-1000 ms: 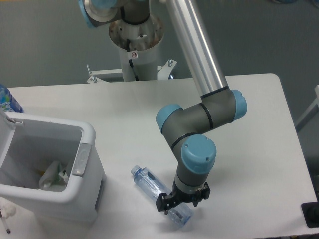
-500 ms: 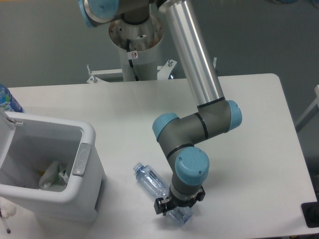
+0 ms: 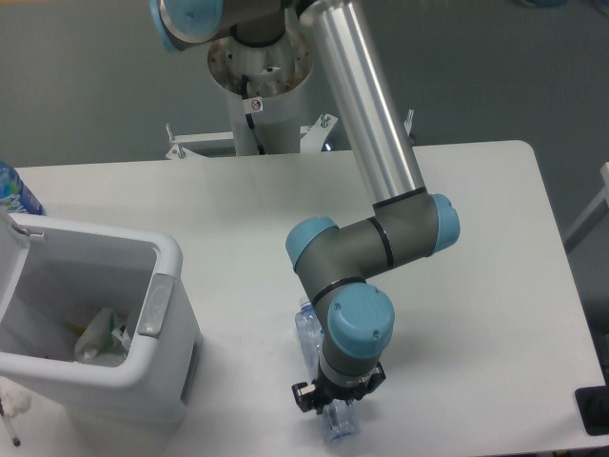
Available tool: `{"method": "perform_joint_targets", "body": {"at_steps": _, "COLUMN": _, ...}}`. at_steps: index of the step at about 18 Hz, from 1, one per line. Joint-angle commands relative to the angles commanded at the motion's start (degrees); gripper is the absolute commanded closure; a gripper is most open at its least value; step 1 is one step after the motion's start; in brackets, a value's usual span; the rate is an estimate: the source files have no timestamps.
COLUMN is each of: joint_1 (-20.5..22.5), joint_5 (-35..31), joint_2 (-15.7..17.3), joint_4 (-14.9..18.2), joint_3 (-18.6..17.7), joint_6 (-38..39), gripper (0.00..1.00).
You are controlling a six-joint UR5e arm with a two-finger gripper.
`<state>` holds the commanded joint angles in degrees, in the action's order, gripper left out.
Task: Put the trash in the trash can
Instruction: 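Close the gripper around the bottle's end and lift it upright, then carry the hanging bottle over the white bin and lower it in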
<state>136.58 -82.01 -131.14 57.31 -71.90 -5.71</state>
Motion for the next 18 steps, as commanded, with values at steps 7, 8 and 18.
{"method": "perform_joint_targets", "body": {"at_steps": 7, "joint_1": 0.2, "joint_5": 8.9, "joint_2": 5.6, "joint_4": -2.8, "joint_3": 3.3, "joint_6": -0.4, "gripper": 0.48}}
{"method": "perform_joint_targets", "body": {"at_steps": 8, "joint_1": 0.2, "joint_5": 11.0, "joint_2": 6.7, "joint_4": -4.3, "joint_3": 3.6, "joint_6": -0.4, "gripper": 0.48}}
{"method": "perform_joint_targets", "body": {"at_steps": 18, "joint_1": 0.0, "joint_5": 31.9, "joint_2": 12.7, "joint_4": -13.2, "joint_3": 9.0, "joint_6": 0.2, "gripper": 0.48}}
